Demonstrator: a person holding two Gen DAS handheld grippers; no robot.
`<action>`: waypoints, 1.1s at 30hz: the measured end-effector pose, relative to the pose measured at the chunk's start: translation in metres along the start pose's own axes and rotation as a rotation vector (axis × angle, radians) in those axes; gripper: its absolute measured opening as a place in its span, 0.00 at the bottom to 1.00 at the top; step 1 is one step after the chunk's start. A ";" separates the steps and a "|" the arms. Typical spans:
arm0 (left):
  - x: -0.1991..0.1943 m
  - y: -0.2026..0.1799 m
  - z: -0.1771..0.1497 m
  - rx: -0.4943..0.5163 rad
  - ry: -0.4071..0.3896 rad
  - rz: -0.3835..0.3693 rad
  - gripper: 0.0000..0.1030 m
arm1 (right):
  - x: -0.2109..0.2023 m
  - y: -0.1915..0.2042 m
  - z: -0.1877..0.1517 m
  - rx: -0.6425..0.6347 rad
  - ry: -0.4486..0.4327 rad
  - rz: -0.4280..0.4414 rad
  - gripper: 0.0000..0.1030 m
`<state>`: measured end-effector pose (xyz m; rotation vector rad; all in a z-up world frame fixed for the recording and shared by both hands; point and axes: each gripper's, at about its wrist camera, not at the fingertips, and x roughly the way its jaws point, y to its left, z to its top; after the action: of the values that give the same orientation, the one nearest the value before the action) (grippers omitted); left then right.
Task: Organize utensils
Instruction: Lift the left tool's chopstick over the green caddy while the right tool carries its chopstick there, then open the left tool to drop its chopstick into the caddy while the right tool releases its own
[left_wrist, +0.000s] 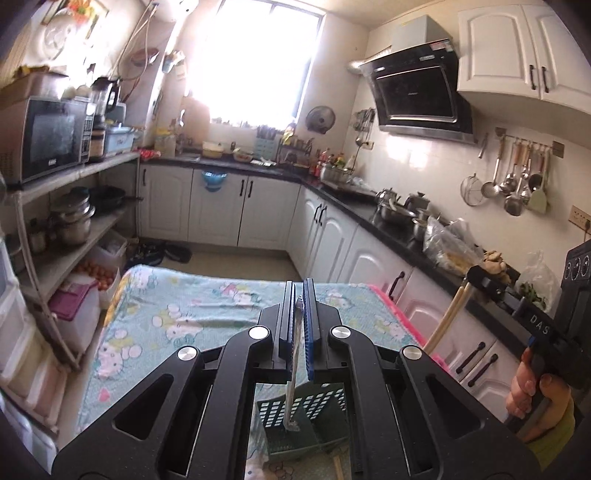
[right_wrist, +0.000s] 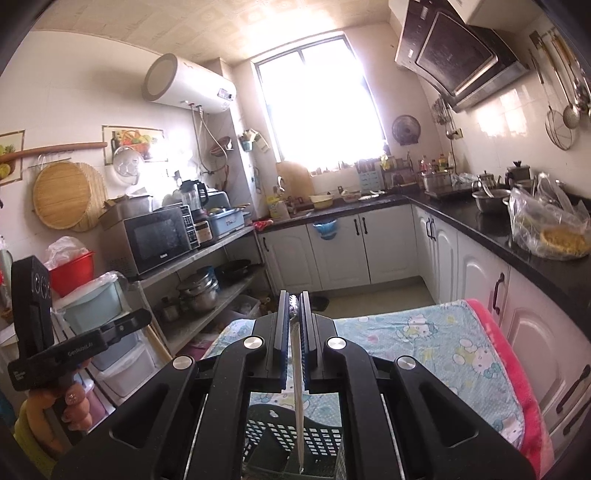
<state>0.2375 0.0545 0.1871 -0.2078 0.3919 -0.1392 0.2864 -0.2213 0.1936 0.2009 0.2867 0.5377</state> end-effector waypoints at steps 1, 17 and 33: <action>0.003 0.002 -0.002 -0.005 0.007 -0.002 0.02 | 0.005 -0.003 -0.004 0.007 0.006 -0.004 0.06; 0.032 0.021 -0.047 -0.010 0.094 -0.040 0.02 | 0.043 -0.006 -0.055 0.066 0.118 -0.069 0.06; 0.038 0.033 -0.076 -0.041 0.152 -0.061 0.02 | 0.037 -0.020 -0.092 0.138 0.164 -0.156 0.25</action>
<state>0.2458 0.0670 0.0967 -0.2503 0.5397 -0.2079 0.2971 -0.2081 0.0935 0.2659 0.4957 0.3808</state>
